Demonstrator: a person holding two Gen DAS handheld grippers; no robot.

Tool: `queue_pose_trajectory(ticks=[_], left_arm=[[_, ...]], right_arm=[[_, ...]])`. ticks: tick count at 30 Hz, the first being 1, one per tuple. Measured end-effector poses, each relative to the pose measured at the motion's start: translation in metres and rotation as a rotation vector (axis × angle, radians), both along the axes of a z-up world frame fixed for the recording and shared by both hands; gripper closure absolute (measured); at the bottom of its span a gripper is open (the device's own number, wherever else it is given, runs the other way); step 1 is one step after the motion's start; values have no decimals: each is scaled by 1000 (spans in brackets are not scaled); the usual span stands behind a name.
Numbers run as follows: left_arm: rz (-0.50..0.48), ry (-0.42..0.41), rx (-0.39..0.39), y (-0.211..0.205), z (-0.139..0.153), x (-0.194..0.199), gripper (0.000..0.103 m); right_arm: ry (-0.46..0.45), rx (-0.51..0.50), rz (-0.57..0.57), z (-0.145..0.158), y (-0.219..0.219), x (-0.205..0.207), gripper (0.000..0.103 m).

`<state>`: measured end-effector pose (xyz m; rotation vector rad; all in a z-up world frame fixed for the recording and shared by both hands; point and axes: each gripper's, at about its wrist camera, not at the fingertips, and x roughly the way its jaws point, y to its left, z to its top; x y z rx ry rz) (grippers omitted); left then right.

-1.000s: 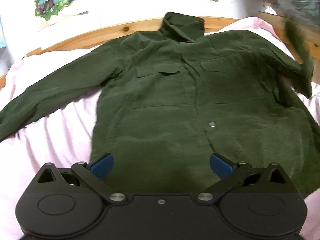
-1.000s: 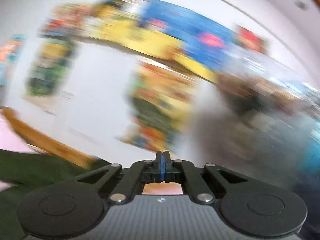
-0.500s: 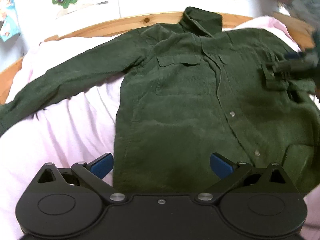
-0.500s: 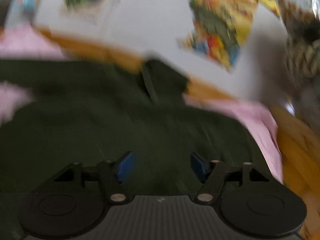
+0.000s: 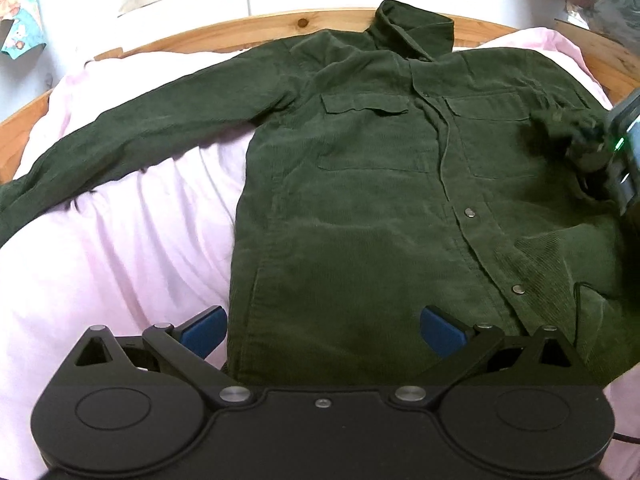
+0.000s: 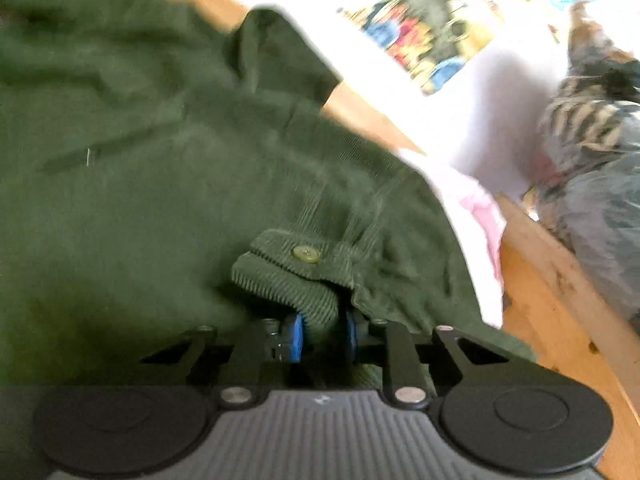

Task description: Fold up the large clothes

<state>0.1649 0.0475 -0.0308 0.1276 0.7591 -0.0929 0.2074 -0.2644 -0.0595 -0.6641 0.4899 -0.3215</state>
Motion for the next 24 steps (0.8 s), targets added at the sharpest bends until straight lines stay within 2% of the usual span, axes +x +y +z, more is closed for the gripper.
queue_pose_trajectory(ticks=[3,8,11,13,15,18,22,24], left_arm=[[-12,-4,3,-2,2,-1,1],[-28,-16,10,-4,5,1,1],[-24,-19,8,-4,6,3,1],[-20,-17,5,-3,7,4,1],[-15,-21,8,-2,7,3,1],[-13,-30,25,-1,8,2,1],[-11,-39,59,3,8,0,1],[-10,-38,74,6,7,-1,1]], right_arm=[[-119,82,38,53,0,-16,87],[-312,128,134,155,7,-21,87],[-366,187,228,200,27,-11,87],[-368,238,299,215,49,0,87],[-337,267,372,215,79,13,87],[-253,268,480,195,127,32,87],[-103,299,550,144,177,49,84],[-21,342,582,120,189,58,75]])
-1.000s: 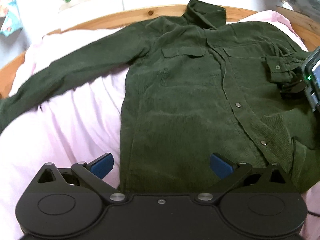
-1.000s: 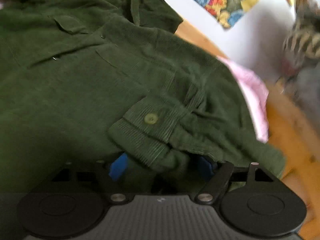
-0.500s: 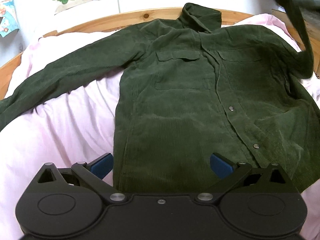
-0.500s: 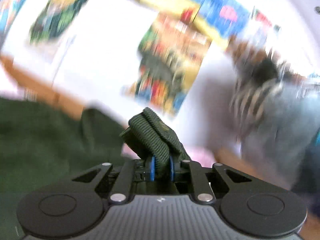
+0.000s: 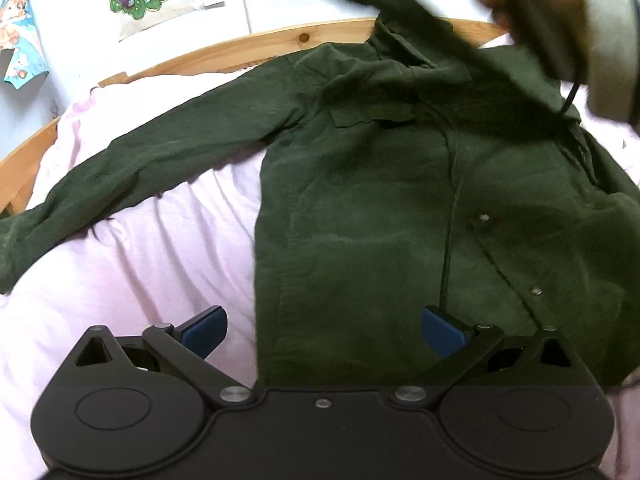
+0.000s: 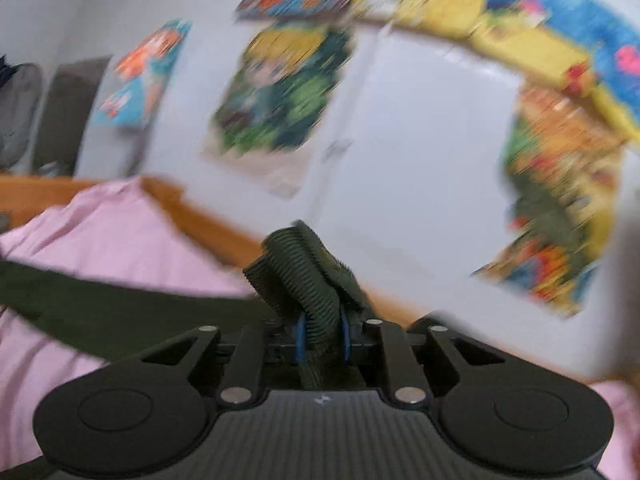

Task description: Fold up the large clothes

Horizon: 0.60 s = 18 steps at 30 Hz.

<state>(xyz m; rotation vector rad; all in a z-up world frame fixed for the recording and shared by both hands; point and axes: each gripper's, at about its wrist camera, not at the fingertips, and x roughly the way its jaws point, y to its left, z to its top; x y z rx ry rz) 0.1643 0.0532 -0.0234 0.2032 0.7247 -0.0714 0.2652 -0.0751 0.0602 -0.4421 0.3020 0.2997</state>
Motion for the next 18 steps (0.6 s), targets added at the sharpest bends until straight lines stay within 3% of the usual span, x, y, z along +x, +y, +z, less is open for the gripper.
queue_pose_trajectory(ticks=[2,4,5,7,10,13,16,18], left_arm=[[8,0,7,5,-2,1,1],[22,6,3,11,-5,5,1],[31,8,-1,15,-7,8,1],[49,1,-6,20,-9,17,1],[67,-48,-23,22,-6,39,1],[70,-119,-65,18,0,68,1],[69,-195,-100,3,3,103,1],[77,-228,-106,-10,1,130,1]], right_arm=[[101,47,58,-18,-1,10,59],[172,89,95,-28,-10,12,36],[181,106,111,-31,-18,10,32],[165,114,127,-37,-42,3,13],[66,71,57,-38,-87,-1,3],[-19,42,-148,-30,-138,10,0],[-23,115,-412,-16,-205,25,0],[10,185,-523,-11,-246,34,0]])
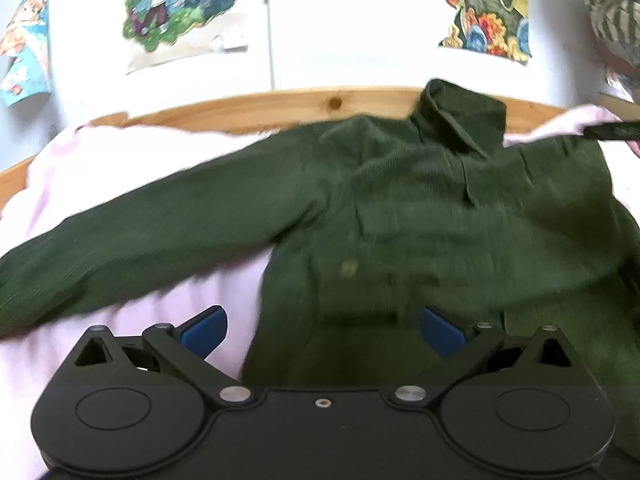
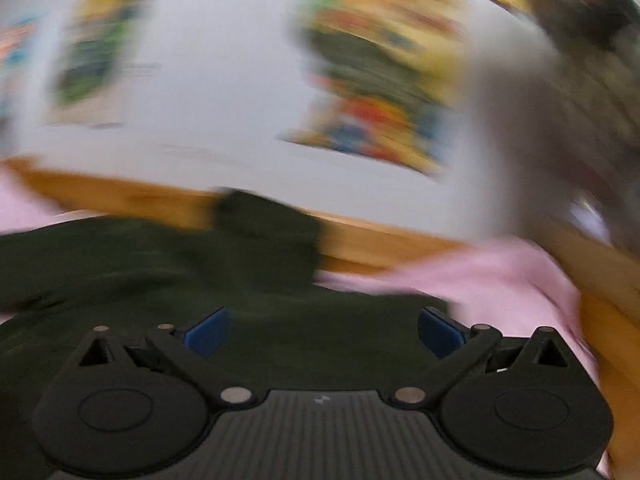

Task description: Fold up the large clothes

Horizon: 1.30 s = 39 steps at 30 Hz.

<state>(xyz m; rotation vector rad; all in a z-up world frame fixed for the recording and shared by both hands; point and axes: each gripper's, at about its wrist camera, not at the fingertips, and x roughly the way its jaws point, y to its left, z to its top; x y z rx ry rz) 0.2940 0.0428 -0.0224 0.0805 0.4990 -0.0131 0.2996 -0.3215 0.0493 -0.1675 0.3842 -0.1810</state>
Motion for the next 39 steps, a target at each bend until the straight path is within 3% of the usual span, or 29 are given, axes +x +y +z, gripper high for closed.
queue_pose_trajectory(ticks=[2,5,8,10,14,15,18,20,22,26,29,32,36,39], left_arm=[[4,-15,17,-14,-6,25,1],[5,-6,126,-36,-19,56,1],[-15,-19,197,-48,-32,70,1],[-17,-10,206,-50,-38,75,1],[-22,23,181,-49,-47,83,1],[-33,38,177,-50,-50,85,1],[-49,69,193,-55,-60,92,1],[-43,88,157,-51,-63,98,0],[-32,122,91,-43,-61,102,0],[-25,129,55,-32,-50,94,1],[-36,105,94,-29,-41,81,1],[-9,52,150,-21,-30,59,1],[124,-14,198,9,-18,18,1],[250,-95,280,39,-5,-11,1]], right_arm=[[59,96,-59,0,-37,13,1],[125,285,-102,-8,-83,30,10],[153,378,-114,-14,-102,49,35],[184,349,-132,-13,-104,59,98],[85,147,-136,7,-89,61,98],[84,139,-144,7,-93,66,98],[140,157,-167,-2,-102,76,97],[119,108,-160,-5,-99,69,80],[100,84,-151,-7,-94,50,43],[84,10,-39,-17,-71,-2,13],[136,-166,35,-41,-49,-23,10],[188,-344,-43,-65,-41,-26,10],[154,-136,-191,-52,-41,-41,8],[118,6,-193,-38,-12,-73,0]])
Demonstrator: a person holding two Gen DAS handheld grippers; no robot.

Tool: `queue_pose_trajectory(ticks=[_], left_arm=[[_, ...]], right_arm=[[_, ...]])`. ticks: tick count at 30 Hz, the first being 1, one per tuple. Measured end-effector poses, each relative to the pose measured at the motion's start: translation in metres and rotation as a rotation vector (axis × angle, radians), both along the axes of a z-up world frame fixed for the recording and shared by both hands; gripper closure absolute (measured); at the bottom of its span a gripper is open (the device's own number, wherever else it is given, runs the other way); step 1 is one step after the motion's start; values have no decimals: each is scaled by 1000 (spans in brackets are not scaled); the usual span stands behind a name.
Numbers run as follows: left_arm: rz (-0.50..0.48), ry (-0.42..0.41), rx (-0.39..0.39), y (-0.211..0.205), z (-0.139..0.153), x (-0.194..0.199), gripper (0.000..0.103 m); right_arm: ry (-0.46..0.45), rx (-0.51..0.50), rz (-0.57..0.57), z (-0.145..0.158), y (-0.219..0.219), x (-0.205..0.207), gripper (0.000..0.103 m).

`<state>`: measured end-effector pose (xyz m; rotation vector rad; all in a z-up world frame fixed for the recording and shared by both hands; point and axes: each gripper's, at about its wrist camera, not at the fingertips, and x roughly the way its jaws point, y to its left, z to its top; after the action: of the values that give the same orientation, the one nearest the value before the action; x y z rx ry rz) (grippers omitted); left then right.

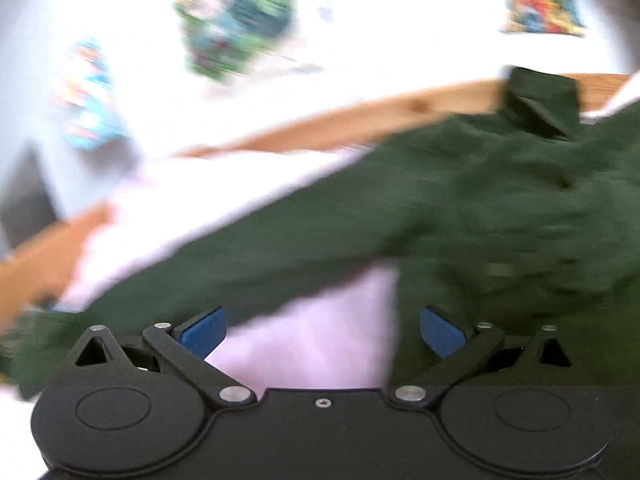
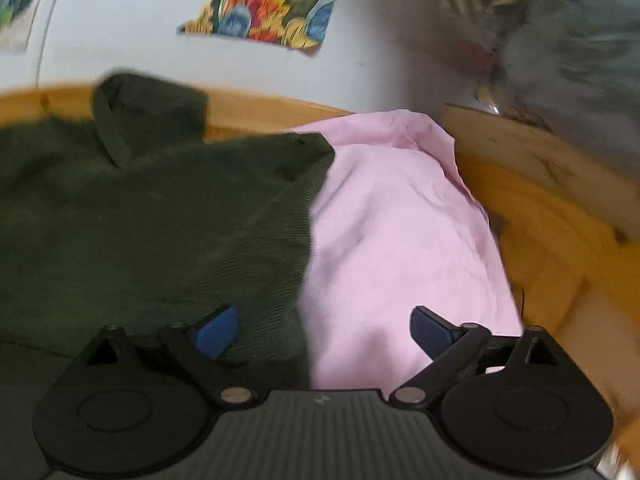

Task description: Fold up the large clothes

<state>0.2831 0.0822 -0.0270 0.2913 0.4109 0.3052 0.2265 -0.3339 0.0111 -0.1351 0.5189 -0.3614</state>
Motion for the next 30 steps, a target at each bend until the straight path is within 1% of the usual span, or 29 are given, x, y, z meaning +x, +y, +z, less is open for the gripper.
queue_pose_trajectory(ticks=[2,3,5,6,7,8,9,10,11,12,13,14,15,17,19,22,23,25,27,30], left_arm=[[103,-32,67,25,13,-9,1],[144,-35,97,39,20,-8,1],[192,8,165,65,33,1,1],[186,37,191,76,37,7,1],[161,78,210,87,40,14,1],[122,139,223,100,41,20,6],[100,203,223,110,41,28,10],[94,258,207,118,43,34,16],[92,297,172,126,48,38,24],[89,312,130,131,54,41,31],[81,329,88,133,58,42,53],[70,365,42,133,61,46,82],[76,399,17,130,62,51,92],[109,454,23,120,63,58,99],[133,477,9,113,68,57,100],[160,470,-74,109,87,49,100],[162,459,-119,104,96,41,101],[144,436,-206,94,115,28,101],[109,430,-280,77,135,20,101],[6,420,-368,36,162,12,101]], right_arm=[[-49,114,67,1,21,-23,0],[-63,151,107,-1,32,-33,0],[-91,164,164,-7,54,-45,0],[-87,160,199,-11,65,-48,0],[-73,149,255,-16,74,-47,0],[-54,126,305,-21,82,-47,0],[-31,95,325,-25,90,-46,0],[-20,62,323,-29,97,-46,0],[-23,41,323,-32,102,-49,0],[-27,36,331,-35,103,-51,0],[-30,42,343,-37,103,-53,0],[-32,53,350,-39,101,-55,0],[-34,65,350,-40,101,-58,0],[-39,96,349,-42,92,-62,0],[-61,118,346,-43,85,-70,0],[-86,140,322,-46,72,-78,0],[-90,148,312,-45,67,-80,0],[-97,175,289,-42,60,-82,0],[-111,218,273,-37,53,-85,0],[-130,293,264,-29,45,-87,0]])
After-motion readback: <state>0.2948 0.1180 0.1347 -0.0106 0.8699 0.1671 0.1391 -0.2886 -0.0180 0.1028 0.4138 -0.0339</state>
